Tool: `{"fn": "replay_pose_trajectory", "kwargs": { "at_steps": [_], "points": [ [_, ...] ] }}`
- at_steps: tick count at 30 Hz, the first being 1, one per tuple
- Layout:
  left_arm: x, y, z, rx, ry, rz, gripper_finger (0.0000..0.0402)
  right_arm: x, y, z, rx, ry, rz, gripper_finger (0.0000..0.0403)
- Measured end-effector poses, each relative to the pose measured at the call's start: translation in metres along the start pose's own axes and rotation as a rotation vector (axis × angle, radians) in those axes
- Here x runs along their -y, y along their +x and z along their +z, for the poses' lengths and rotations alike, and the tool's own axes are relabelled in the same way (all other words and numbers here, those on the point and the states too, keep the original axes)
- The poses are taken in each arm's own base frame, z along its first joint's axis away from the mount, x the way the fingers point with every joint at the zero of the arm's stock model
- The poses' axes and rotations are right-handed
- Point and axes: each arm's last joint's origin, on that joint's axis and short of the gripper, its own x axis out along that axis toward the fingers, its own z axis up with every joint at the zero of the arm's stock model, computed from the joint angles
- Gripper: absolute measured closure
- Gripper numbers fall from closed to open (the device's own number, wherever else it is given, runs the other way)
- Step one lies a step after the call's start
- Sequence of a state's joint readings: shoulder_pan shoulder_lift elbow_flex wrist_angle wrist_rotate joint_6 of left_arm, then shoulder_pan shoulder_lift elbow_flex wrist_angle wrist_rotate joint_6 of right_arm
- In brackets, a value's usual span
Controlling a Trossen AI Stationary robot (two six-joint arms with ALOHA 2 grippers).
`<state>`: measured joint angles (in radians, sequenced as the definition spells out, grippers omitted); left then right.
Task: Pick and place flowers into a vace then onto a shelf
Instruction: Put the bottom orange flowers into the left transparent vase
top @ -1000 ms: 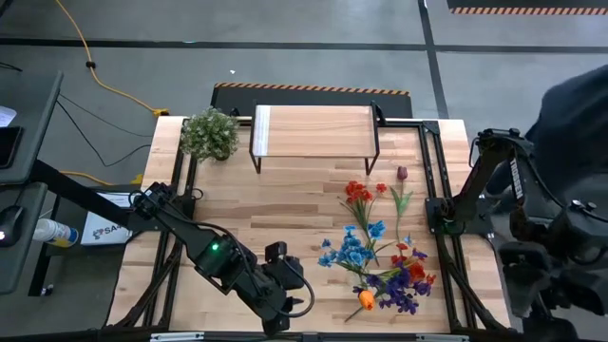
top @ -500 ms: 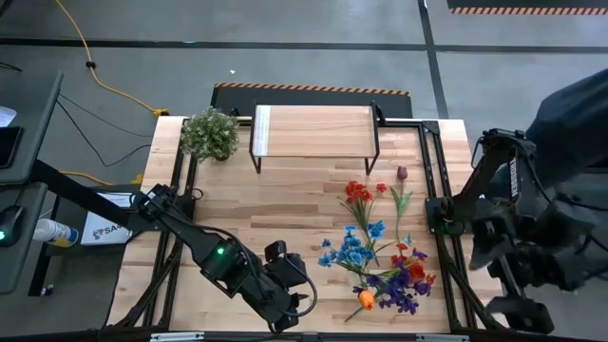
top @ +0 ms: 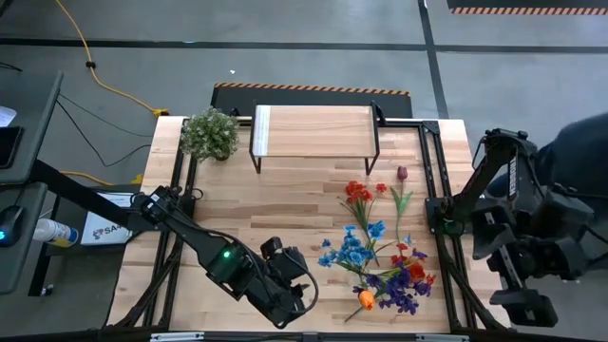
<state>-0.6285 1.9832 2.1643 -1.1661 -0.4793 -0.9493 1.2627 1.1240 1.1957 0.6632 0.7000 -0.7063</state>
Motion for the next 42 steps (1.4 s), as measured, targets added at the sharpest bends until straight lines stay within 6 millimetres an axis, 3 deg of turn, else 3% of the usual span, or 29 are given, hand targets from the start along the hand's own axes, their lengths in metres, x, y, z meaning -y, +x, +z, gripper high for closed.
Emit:
{"fn": "replay_pose_trajectory", "kwargs": {
  "at_steps": [5, 9, 18, 27, 30, 40, 42],
  "points": [
    [-0.001, 0.0, -0.001, -0.003, 0.004, 0.012, 0.0156, 0.001, 0.0, 0.001, 0.007, 0.012, -0.013, 0.0109],
    [-0.005, 0.002, -0.003, 0.0, 0.02, 0.064, 0.0156, 0.007, 0.0, 0.002, -0.041, 0.045, -0.123, 0.0109],
    [-0.018, 0.033, -0.024, -0.057, 0.017, 0.195, 0.0156, 0.018, 0.002, 0.013, -0.108, 0.053, -0.25, 0.0109],
    [-0.052, 0.045, -0.009, -0.138, 0.054, 0.366, 0.0156, 0.03, 0.006, 0.03, -0.18, 0.049, -0.319, 0.0109],
    [-0.067, 0.036, -0.002, -0.143, 0.065, 0.437, 0.0156, 0.032, 0.007, 0.033, -0.208, 0.054, -0.334, 0.0109],
    [-0.123, -0.026, 0.051, 0.044, 0.015, 0.467, 0.0156, 0.042, 0.009, 0.045, -0.243, 0.052, -0.379, 0.0109],
    [-0.134, -0.03, 0.061, 0.065, 0.008, 0.468, 0.0156, 0.043, 0.009, 0.047, -0.243, 0.043, -0.381, 0.0109]
  ]
}}
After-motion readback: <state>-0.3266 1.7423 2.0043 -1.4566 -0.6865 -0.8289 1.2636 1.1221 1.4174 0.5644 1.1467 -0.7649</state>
